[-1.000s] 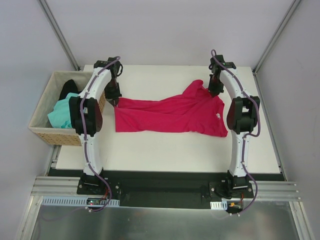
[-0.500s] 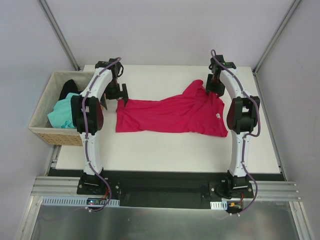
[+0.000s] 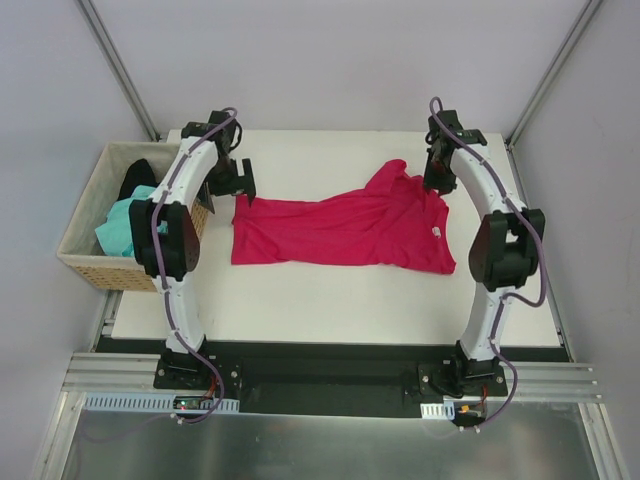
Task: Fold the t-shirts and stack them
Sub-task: Fold the flattened tshirt in 1/3 of the way
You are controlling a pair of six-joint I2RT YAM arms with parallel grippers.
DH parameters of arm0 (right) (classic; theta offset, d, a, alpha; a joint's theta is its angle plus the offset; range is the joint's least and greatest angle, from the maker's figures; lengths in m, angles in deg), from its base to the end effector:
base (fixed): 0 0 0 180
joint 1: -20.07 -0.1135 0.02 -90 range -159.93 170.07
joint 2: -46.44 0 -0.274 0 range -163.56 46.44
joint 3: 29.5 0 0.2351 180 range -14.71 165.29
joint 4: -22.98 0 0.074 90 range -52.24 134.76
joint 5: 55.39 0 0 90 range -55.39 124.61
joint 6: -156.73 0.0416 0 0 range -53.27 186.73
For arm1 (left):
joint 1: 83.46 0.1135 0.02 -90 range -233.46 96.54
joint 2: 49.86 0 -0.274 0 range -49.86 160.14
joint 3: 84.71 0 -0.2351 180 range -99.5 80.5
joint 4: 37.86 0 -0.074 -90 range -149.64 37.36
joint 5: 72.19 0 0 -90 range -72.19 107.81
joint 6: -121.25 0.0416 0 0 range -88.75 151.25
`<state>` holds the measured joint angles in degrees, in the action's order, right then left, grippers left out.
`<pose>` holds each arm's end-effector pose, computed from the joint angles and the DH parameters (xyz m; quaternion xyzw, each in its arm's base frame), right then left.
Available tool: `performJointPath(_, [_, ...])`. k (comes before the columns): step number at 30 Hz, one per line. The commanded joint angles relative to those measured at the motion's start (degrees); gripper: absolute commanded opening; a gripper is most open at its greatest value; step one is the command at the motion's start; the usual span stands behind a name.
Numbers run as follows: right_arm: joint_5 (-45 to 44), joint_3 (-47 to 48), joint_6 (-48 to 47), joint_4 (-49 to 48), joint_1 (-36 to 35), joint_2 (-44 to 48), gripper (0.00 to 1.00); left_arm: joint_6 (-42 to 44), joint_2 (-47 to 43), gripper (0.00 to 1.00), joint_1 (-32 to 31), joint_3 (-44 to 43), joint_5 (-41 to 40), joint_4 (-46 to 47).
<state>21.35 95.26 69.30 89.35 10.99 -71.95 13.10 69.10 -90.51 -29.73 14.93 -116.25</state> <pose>0.4372 0.0602 0.2815 -0.0246 0.9596 -0.0849 0.2671 0.4186 -0.0497 0.2680 -0.0994 0.9828 -0.0093 0.1553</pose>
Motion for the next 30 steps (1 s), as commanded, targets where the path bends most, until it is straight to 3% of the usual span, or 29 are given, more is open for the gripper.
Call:
performJointPath(1, [-1.8,-9.7,3.4,-3.6,-2.4,11.4,0.34,1.0,-8.6,0.99,-0.2,3.0,2.5,2.8])
performJointPath(13, [2.4,-38.5,13.8,-11.5,-3.5,23.7,0.38,0.0,-16.6,0.99,-2.0,9.8,2.8,5.1])
performJointPath(29, [1.7,-44.0,17.9,-14.2,-0.9,25.9,0.38,-1.6,-19.9,0.99,-2.1,25.2,4.0,10.7])
performJointPath(30, [1.7,-44.1,17.9,-14.3,-0.5,26.2,0.38,-1.7,-19.5,0.95,-2.1,26.2,4.2,11.4])
